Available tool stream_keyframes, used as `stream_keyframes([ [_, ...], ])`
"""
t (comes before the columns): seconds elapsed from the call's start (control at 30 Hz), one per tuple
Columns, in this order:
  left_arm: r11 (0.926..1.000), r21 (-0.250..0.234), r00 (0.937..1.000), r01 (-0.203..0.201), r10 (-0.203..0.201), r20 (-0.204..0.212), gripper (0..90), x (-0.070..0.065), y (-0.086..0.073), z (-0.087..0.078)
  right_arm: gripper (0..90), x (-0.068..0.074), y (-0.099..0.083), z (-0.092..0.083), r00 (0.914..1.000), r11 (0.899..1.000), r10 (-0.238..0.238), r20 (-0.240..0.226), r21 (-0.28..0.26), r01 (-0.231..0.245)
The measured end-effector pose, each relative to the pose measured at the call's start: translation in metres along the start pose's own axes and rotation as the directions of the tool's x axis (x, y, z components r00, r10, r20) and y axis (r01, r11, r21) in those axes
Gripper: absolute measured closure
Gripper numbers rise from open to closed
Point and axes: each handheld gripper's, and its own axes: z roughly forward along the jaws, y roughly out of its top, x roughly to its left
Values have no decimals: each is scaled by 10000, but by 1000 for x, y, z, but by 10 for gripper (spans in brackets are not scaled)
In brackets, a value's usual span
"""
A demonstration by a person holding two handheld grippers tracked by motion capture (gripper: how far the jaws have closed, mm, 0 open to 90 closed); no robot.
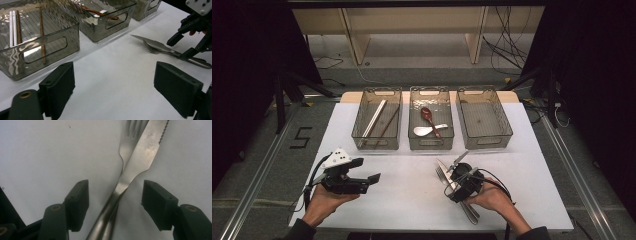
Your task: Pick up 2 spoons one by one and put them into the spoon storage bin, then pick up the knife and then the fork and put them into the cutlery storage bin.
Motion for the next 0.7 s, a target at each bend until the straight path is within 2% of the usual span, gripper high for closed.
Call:
stream_keyframes([
  [0.33,9999,80,9998,-150,149,130,164,-3,3,5,485,-1,-3,1,10000,9999,29,-50,100,-29],
  [0.47,9999,85,9998,-128,127,168,164,-3,4,6,513,-3,-3,2,9998,9997,205,-81,117,-204],
  [0.7,9997,122,9997,-194,192,177,164,-4,3,6,579,-3,-1,5,9999,9994,157,6,300,-157],
])
